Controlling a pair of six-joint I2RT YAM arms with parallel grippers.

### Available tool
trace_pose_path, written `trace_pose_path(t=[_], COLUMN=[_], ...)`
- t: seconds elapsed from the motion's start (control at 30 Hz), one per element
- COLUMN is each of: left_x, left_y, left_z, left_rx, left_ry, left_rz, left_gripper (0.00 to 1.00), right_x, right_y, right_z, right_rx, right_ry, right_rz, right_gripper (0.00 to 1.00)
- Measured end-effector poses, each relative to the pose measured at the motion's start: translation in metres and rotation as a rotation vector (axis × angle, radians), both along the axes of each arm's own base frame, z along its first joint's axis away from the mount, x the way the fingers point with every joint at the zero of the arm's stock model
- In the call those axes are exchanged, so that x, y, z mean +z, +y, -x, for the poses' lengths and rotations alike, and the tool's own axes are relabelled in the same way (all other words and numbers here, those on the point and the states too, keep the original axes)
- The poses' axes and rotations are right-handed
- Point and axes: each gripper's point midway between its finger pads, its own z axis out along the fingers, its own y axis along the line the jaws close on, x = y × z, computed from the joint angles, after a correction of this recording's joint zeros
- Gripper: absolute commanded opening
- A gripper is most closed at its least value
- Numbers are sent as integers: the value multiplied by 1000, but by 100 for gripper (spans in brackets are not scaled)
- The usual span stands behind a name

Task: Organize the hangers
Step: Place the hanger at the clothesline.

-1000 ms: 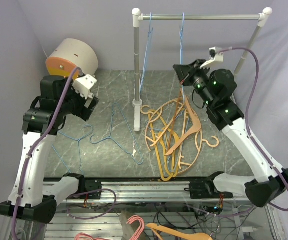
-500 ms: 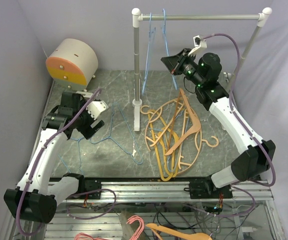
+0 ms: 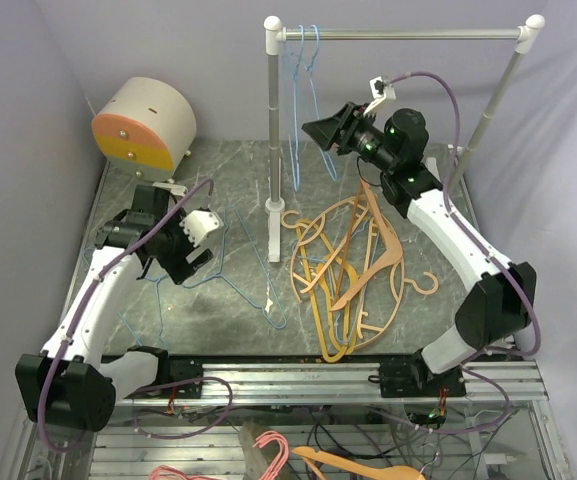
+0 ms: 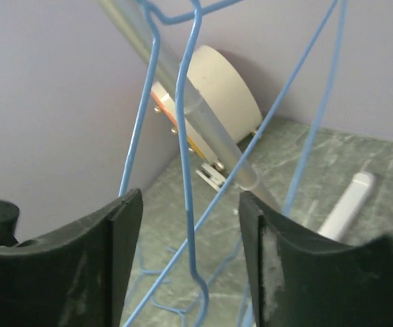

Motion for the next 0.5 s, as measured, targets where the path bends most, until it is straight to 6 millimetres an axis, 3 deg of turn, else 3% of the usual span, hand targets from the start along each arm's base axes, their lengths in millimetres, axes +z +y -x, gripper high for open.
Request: trace_pose_path(t=[0.1,0.33,0.4,0.5], left_x=[-15,-68,-78,-85], left_y=[0,14,19,23], left_z=[9,40,41,32], left_rx=[-55,-192,-221,-221], left_ry=[41,152,171,177], left_rz=[-23,-137,-173,-206], left_gripper=[98,97,97,97], right_x=[0,14,2,-41], right_y=[-11,-57,-66,-72], right_z=[10,60,72,82], right_rx=[-40,-172,-195,-205], right_ry=[-11,-80,-72,-3], right_rz=[26,49,56,94], right_gripper=[80,83,83,83])
